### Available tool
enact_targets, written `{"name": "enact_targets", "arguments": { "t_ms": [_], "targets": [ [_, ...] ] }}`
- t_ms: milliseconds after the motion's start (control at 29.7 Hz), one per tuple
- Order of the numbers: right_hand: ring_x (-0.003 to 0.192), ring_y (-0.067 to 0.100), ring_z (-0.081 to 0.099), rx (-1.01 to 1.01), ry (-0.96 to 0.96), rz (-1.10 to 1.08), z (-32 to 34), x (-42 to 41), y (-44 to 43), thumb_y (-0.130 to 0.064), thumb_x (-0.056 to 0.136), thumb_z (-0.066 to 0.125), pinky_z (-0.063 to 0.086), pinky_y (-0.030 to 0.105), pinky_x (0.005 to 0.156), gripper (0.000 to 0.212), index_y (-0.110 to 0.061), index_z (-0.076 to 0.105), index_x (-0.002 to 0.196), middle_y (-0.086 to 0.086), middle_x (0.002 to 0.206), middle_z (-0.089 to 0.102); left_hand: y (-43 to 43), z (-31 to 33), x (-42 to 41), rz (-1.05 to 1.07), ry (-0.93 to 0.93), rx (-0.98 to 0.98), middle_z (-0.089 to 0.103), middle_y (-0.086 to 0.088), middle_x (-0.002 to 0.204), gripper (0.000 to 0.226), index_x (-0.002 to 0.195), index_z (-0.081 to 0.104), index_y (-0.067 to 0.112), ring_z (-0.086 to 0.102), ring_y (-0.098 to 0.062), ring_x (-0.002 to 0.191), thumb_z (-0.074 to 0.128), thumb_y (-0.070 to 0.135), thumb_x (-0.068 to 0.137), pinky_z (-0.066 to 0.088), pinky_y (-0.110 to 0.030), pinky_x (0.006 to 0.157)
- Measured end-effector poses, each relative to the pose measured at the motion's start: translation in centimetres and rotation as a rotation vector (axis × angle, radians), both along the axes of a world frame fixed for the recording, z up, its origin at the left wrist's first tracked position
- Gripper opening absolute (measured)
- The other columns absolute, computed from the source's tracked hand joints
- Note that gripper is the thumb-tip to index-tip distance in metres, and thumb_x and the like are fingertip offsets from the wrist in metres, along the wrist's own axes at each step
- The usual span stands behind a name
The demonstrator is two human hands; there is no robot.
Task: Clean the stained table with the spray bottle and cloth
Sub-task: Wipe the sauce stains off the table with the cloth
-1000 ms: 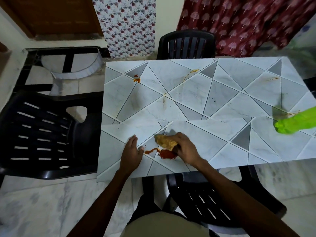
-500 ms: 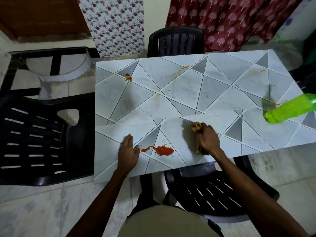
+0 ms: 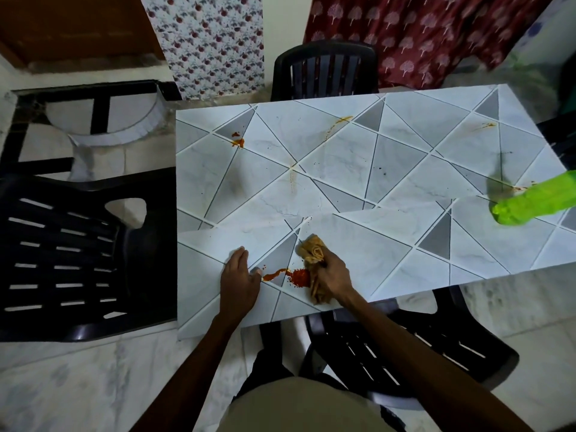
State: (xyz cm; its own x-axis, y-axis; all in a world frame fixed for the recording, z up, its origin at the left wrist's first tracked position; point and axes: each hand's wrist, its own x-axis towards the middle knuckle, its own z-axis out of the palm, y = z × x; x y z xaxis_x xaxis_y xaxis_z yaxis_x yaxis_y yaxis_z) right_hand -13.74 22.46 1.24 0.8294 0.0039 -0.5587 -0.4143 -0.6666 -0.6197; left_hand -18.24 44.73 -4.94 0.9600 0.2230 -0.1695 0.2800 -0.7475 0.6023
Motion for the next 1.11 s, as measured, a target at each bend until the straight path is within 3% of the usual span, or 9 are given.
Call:
{"name": "enact_targets", "arguments": {
  "t_ms": [101,202,371,506,607,742,843,944,1112],
  "targets": [
    [0.124,0.026,0.059,0.109,0.049,-0.003,1.1,1.5,0.0,-0.027,0.087,0.058,0.044,0.033,0.105,0.051,-0.022,0.059,0.138,0.009,0.139,0.062,0.2,0.2,0.4,-0.017,-0.023,0.033,0.054,-0.018,0.138,0.060,0.133,0.054,-0.001,0.051,-0.034,0.126,0.047,0.041,0.091,0.045,-0.047,0.103],
    [0.110,0.021,0.061,0.086,0.002,0.059,2.8,4.1,-0.9,-0.009,0.090,0.054,0.046,0.029,0.096,0.048,-0.020,0.061,0.136,0.010,0.132,0.065,0.7,0.6,0.9,-0.026,-0.078,0.041,0.057,-0.015,0.129,0.056,0.129,0.057,0.002,0.054,-0.032,0.116,0.040,0.041,0.091,0.047,-0.044,0.094],
    [0.102,0.032,0.067,-0.120,-0.239,0.080,5.5,10.7,-2.2,-0.026,0.065,0.044,0.055,0.042,0.090,0.061,-0.023,0.067,0.121,0.012,0.112,0.074,1.9,0.7,2.2,-0.020,-0.141,-0.015,0.062,-0.015,0.124,0.045,0.122,0.061,0.002,0.056,-0.031,0.114,0.041,0.032,0.095,0.047,-0.045,0.098],
    [0.095,0.036,0.063,-0.301,-0.299,0.108,4.9,16.7,-2.3,-0.035,0.070,0.043,0.047,0.038,0.074,0.043,-0.016,0.063,0.104,0.017,0.102,0.067,2.6,0.5,3.2,-0.066,-0.161,-0.023,0.061,-0.015,0.123,0.033,0.122,0.061,0.003,0.055,-0.030,0.116,0.059,0.018,0.093,0.046,-0.042,0.101],
    [0.097,0.033,0.064,-0.292,-0.210,0.152,2.0,19.1,-2.2,-0.039,0.081,0.052,0.045,0.035,0.075,0.034,-0.019,0.065,0.105,0.011,0.104,0.070,2.9,0.0,3.7,-0.105,-0.129,-0.010,0.059,-0.016,0.127,0.040,0.126,0.059,0.004,0.054,-0.031,0.119,0.069,0.013,0.088,0.046,-0.043,0.103],
    [0.091,0.017,0.054,-0.183,-0.141,0.290,-1.2,16.0,0.4,-0.023,0.089,0.062,0.046,0.036,0.086,0.020,-0.027,0.062,0.108,-0.001,0.100,0.062,3.1,-0.4,4.7,-0.127,-0.114,-0.014,0.058,-0.015,0.130,0.043,0.128,0.057,0.005,0.053,-0.030,0.122,0.070,0.016,0.088,0.044,-0.041,0.105],
    [0.093,0.030,0.066,-0.239,-0.246,0.402,-2.5,11.0,1.7,-0.021,0.093,0.062,0.055,0.040,0.085,0.024,-0.010,0.064,0.115,0.014,0.109,0.070,2.4,-0.2,5.9,-0.121,-0.107,-0.053,0.057,-0.014,0.131,0.043,0.129,0.057,0.005,0.051,-0.029,0.124,0.068,0.016,0.089,0.040,-0.038,0.107],
    [0.109,0.035,0.062,-0.190,-0.200,0.563,-2.4,7.1,1.7,-0.007,0.082,0.063,0.051,0.039,0.092,0.041,-0.008,0.063,0.123,0.018,0.122,0.065,1.3,0.2,7.6,-0.144,-0.134,-0.086,0.057,-0.015,0.130,0.040,0.126,0.058,0.003,0.050,-0.029,0.124,0.067,0.013,0.089,0.040,-0.040,0.109],
    [0.107,0.024,0.064,-0.025,-0.094,0.468,-0.3,6.0,-0.3,-0.020,0.075,0.053,0.050,0.033,0.091,0.044,-0.019,0.068,0.117,0.006,0.118,0.070,-0.3,1.0,12.1,-0.236,-0.210,-0.080,0.056,-0.011,0.131,0.043,0.126,0.058,0.006,0.048,-0.027,0.125,0.047,0.029,0.091,0.040,-0.039,0.108]
  ]
}}
